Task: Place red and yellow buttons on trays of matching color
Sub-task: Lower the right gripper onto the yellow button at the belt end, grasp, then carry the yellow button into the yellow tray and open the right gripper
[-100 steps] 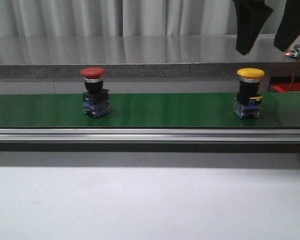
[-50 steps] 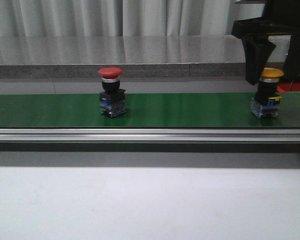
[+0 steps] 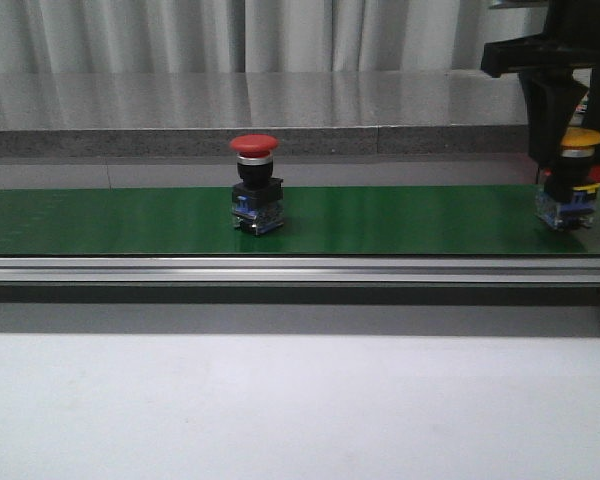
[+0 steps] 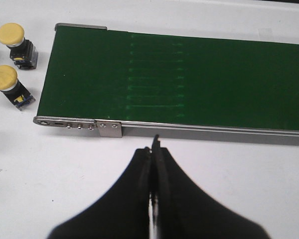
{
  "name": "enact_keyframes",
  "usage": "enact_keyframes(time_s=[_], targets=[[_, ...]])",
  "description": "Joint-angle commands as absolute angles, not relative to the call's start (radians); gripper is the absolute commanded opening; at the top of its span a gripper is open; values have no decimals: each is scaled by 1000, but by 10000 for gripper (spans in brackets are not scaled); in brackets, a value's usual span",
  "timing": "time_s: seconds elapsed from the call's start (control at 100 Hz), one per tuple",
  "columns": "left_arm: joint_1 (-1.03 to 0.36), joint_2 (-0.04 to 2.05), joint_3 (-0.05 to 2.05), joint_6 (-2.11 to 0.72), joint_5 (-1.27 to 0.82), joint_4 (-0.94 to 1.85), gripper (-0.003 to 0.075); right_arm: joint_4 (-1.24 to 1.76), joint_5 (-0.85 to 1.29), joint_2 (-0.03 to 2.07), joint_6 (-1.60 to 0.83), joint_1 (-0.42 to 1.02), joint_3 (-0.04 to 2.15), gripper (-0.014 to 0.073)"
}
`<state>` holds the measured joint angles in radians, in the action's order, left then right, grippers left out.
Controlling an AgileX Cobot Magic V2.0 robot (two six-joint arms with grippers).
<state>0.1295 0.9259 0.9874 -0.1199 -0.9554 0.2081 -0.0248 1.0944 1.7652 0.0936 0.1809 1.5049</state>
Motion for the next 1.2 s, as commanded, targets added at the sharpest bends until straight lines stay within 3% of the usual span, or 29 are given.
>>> enact_keyframes(time_s=[0.0,0.29,0.71,1.19], targets=[[124,917,1011,-120,-900,228,-19,-60,1120,1670,115,153,1536,178],[124,917,1011,-120,-900,228,-19,-63,1160,1532,115,-9,1440,178],[124,917,1011,-120,-900,228,-19,-82,1044,1464,63,-302,1256,178],[124,917,1011,-120,-900,228,-19,19,849,1607,9,-370,1210,178]])
